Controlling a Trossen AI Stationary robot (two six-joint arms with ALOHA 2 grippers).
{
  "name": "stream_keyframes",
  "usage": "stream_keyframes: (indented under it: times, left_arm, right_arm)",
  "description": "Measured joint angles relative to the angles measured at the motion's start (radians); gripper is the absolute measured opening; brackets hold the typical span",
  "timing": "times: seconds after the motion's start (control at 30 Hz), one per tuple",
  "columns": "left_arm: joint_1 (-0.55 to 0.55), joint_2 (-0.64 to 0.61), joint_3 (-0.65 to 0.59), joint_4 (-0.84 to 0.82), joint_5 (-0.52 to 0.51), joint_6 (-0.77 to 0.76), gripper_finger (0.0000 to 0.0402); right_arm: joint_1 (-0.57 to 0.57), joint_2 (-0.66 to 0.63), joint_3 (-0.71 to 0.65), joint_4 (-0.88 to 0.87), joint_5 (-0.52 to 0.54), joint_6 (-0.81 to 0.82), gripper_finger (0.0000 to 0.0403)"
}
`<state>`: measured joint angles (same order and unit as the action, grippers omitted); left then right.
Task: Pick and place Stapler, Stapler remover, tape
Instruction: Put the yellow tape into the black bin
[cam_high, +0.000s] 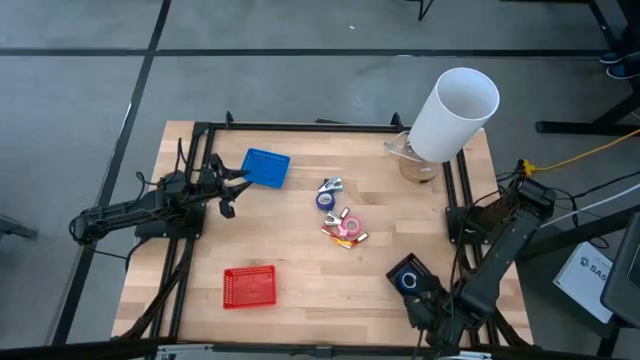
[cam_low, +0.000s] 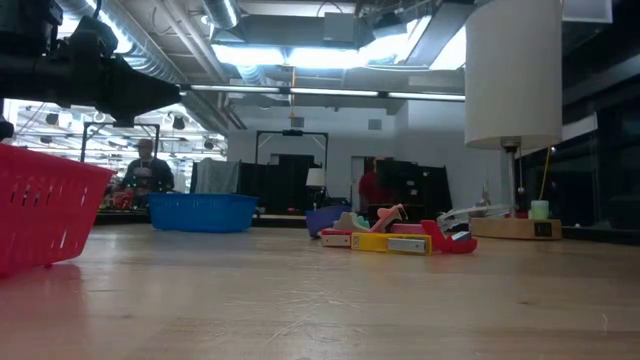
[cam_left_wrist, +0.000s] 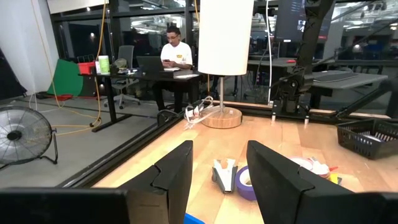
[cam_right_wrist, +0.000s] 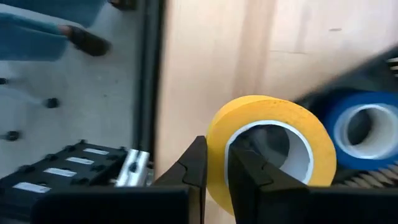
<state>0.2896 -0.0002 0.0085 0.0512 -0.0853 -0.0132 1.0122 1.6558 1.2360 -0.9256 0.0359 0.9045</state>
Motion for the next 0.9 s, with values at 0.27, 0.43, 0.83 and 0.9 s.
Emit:
stream_keyframes:
  times: [0.27,0.43,0.83,0.9]
  left_arm:
    - [0.000,0.000,0.000,0.000,0.000,0.000,0.0148]
    - [0.000,0.000,0.000,0.000,0.000,0.000,0.0148]
    - [0.000,0.000,0.000,0.000,0.000,0.000,0.0148]
    - [0.000,0.000,0.000,0.000,0.000,0.000,0.0148]
  right_arm:
    - [0.000,-0.001,0.000,-0.107,0.069,-0.006,0.0039]
    - [0.000,-0.001,-0.108,-0.049,0.069,0.055,0.0039]
    - [-0.007,-0.001,-0.189,0.097,-0.075,0.186,0.0039]
    - [-0.007,-0.001,-0.189,0.096,-0.109,0.181,0.0039]
